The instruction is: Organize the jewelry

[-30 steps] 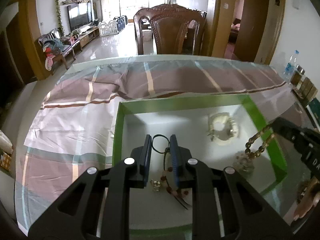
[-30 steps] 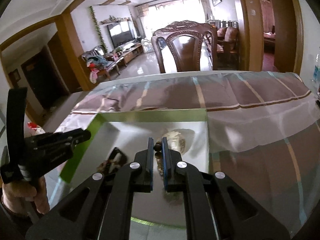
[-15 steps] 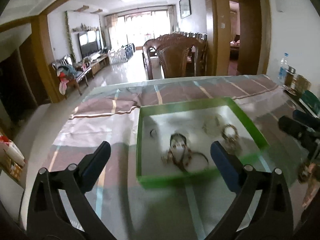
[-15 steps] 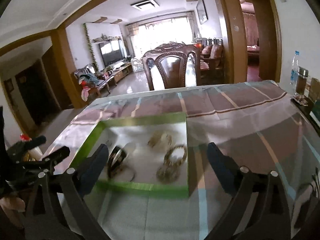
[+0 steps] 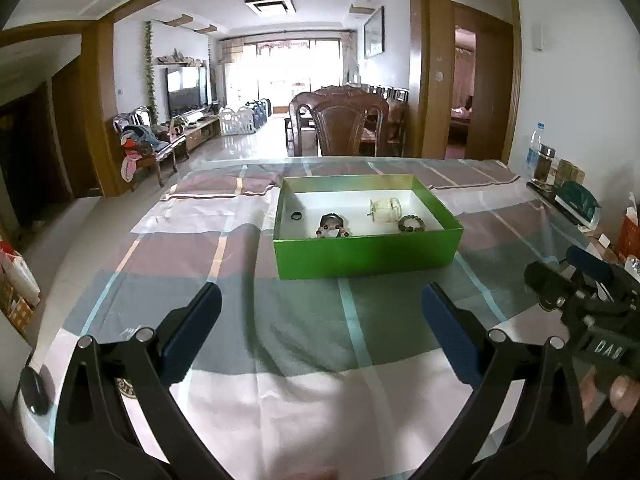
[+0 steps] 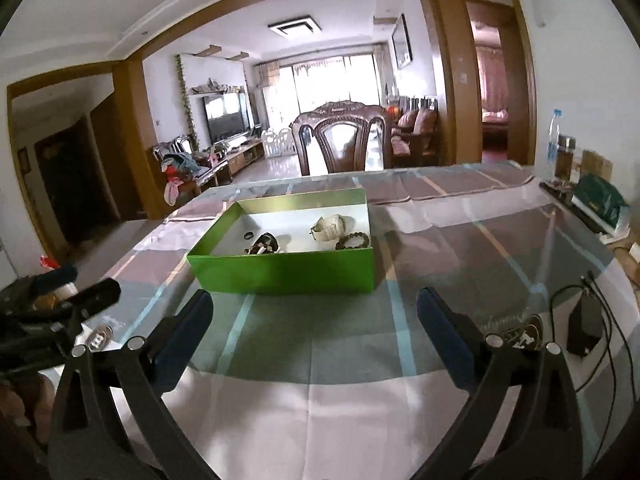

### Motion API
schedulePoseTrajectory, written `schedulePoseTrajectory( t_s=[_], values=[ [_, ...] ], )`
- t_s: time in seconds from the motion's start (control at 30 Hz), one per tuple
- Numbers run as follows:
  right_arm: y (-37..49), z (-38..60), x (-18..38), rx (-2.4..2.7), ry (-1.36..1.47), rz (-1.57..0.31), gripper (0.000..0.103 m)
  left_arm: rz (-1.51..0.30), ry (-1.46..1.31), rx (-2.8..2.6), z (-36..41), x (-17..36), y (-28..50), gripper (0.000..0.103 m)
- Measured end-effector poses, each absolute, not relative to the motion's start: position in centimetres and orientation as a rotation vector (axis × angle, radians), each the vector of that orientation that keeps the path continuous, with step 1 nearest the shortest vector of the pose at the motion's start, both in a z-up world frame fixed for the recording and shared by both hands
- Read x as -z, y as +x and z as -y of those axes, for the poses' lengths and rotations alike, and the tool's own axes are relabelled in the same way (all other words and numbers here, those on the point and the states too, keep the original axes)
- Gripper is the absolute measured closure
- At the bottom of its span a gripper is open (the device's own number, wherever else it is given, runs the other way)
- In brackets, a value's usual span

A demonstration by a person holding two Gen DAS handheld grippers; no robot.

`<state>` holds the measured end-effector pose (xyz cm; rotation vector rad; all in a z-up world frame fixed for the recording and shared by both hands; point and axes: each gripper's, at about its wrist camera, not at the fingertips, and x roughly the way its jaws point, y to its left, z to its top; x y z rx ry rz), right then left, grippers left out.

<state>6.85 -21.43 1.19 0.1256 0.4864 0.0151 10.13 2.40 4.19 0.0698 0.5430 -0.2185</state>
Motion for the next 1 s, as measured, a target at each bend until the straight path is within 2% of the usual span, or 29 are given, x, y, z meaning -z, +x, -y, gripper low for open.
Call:
schedulePoseTrajectory(
  t_s=[0.23,1.0],
  values=[
    [5.0,20.5,-1.1,-0.01,0.106,-0.495,0.003,-0.565,0.102,0.229,-1.7,-2.9,8.9,0.004],
    [3.7,20.4,-2.9,0.012,0.086,-0.478,0.003,-0.546,0.103,0.195,-1.7,-4.7,8.2,0.004]
  ],
)
